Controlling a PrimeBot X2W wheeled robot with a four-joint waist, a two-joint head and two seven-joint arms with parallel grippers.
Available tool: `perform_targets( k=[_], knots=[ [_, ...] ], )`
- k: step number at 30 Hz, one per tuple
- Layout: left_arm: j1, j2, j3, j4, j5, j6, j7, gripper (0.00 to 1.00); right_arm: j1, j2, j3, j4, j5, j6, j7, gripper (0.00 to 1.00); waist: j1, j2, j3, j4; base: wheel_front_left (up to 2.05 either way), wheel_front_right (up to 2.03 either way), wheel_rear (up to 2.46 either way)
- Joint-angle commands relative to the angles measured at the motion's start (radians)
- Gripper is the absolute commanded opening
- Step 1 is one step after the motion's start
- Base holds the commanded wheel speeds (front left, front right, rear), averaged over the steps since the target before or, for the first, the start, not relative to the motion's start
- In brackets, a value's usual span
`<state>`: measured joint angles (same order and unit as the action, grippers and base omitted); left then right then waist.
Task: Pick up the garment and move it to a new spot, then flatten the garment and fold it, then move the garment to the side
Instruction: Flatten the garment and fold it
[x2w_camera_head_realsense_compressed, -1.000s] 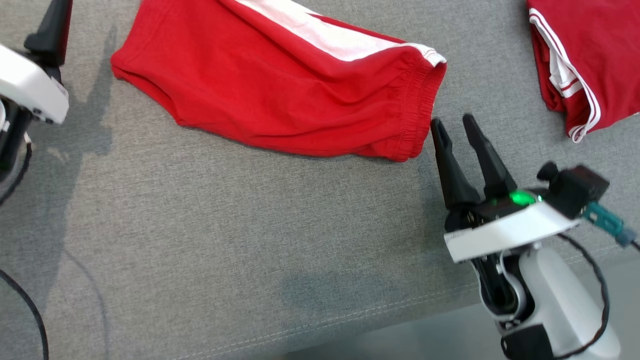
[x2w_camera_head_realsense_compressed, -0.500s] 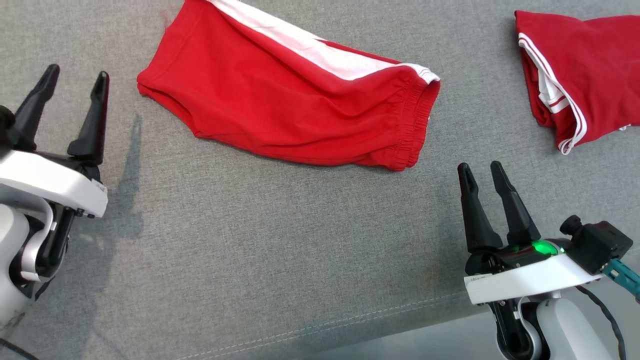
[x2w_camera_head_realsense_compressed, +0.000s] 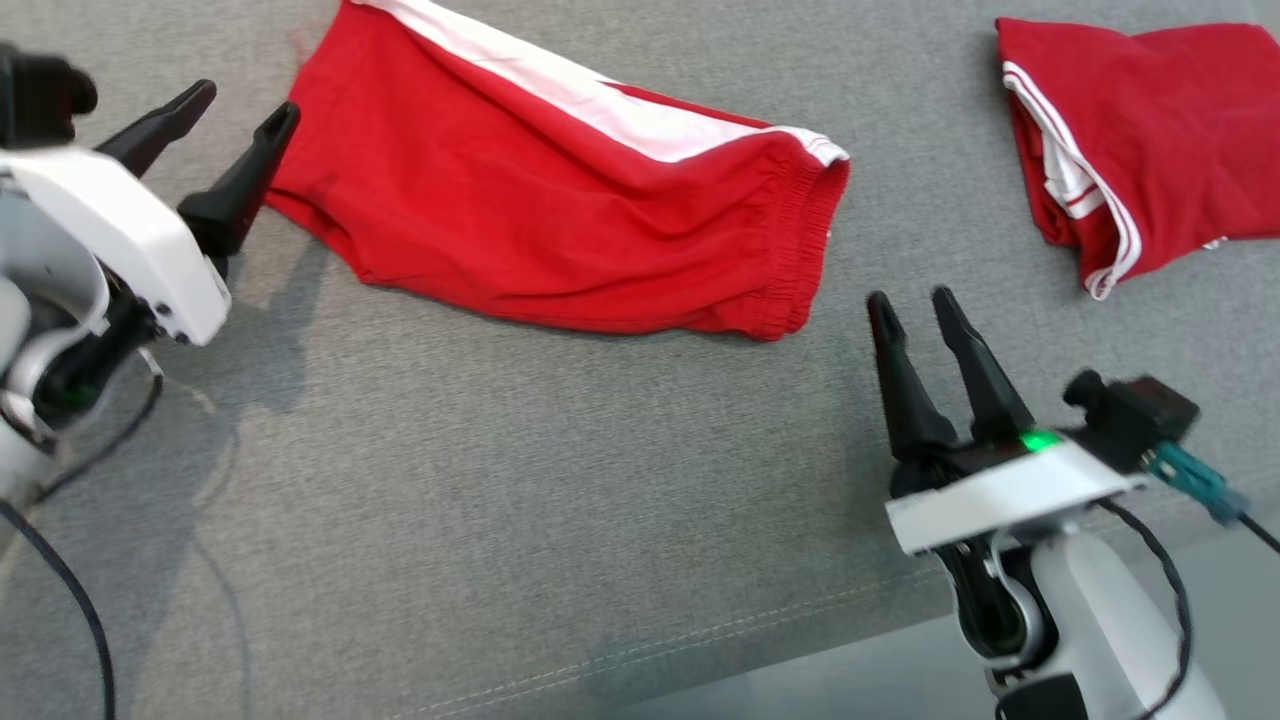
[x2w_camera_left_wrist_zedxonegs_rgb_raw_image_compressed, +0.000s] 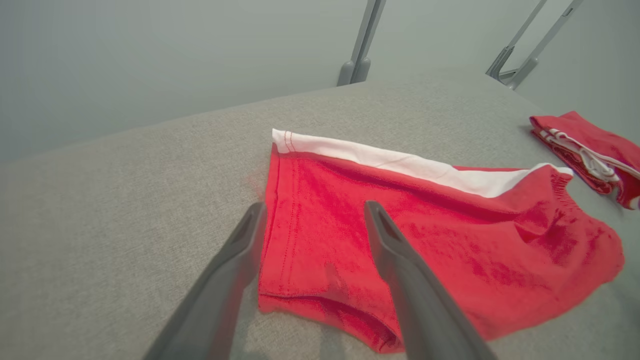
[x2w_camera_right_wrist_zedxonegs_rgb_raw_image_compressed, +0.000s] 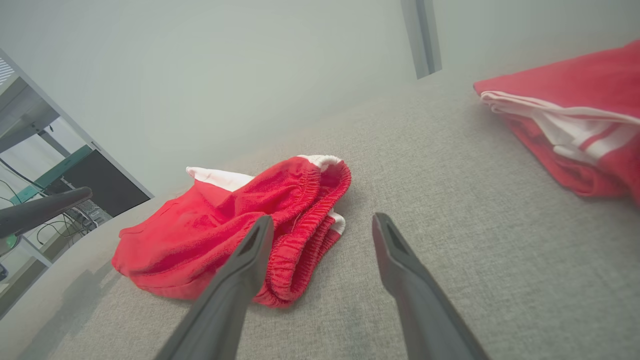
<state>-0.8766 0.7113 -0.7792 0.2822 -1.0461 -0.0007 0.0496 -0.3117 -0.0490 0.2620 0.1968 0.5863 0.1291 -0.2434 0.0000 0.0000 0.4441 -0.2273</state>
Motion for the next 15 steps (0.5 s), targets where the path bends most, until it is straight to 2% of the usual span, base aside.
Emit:
perform_targets(
  k=[1,5,9,11,15],
  knots=[
    [-0.081,0.033,0.025,0.032,-0.019,-0.035,0.063,1.00,-0.047,-0.001,0.042,0.006,0.007,0.002,0.015,1.00,0.0000,0.0000,0.009,-0.022,0.00,0.00,0.00],
    [-0.185,0.008,0.009,0.183,-0.077,-0.091,0.211,1.00,-0.149,-0.001,0.119,0.085,0.046,0.002,0.046,1.00,0.0000,0.0000,0.037,-0.067,0.00,0.00,0.00],
    [-0.226,-0.001,-0.010,0.290,-0.108,-0.109,0.308,1.00,-0.216,-0.001,0.180,0.151,0.095,0.002,0.056,1.00,0.0000,0.0000,0.056,-0.092,0.00,0.00,0.00],
    [-0.233,-0.004,-0.010,0.307,-0.111,-0.111,0.311,1.00,-0.231,-0.001,0.197,0.163,0.109,0.002,0.053,1.00,0.0000,0.0000,0.058,-0.094,0.00,0.00,0.00],
    [-0.242,-0.020,-0.025,0.394,-0.144,-0.116,0.393,1.00,-0.290,-0.001,0.270,0.236,0.158,0.002,0.070,1.00,0.0000,0.0000,0.067,-0.092,0.00,0.00,0.00]
  ],
)
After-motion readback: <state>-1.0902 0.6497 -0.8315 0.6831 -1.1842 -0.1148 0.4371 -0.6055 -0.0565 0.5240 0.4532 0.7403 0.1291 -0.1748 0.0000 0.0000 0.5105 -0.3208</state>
